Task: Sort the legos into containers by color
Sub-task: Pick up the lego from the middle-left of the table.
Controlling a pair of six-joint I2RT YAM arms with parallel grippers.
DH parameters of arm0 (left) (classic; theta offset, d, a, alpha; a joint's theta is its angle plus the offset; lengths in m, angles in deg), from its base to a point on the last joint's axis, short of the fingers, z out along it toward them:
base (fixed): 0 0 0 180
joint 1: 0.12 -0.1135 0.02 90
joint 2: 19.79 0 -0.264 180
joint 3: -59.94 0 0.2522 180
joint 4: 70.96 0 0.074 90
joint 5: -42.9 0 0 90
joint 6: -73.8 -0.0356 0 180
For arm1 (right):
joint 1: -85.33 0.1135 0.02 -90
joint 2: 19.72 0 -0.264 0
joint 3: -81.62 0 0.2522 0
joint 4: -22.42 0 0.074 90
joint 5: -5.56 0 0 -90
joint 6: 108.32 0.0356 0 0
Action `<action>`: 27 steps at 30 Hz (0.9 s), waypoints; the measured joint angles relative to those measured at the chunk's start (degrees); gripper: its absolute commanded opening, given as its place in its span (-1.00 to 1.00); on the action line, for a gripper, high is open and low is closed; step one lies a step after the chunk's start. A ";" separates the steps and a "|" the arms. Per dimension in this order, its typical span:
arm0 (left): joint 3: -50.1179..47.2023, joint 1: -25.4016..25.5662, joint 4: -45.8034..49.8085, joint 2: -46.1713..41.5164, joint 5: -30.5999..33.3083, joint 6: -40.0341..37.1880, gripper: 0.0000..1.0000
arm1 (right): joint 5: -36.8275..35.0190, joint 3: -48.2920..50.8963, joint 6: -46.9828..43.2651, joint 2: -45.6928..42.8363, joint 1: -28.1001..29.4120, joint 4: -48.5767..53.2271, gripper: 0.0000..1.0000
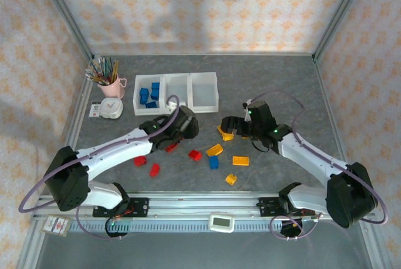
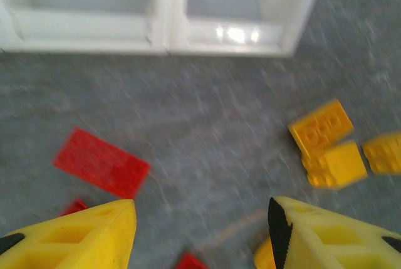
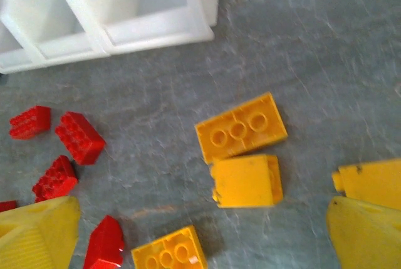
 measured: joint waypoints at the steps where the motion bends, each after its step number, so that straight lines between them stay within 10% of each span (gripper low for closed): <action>1: -0.13 1.84 0.37 0.15 -0.15 1.14 0.21 | 0.00 0.98 0.42 -0.55 0.00 0.39 1.00; 27: 3.17 17.57 0.17 14.99 -5.57 14.47 0.20 | -3.15 7.91 5.57 -6.69 -1.95 4.20 1.00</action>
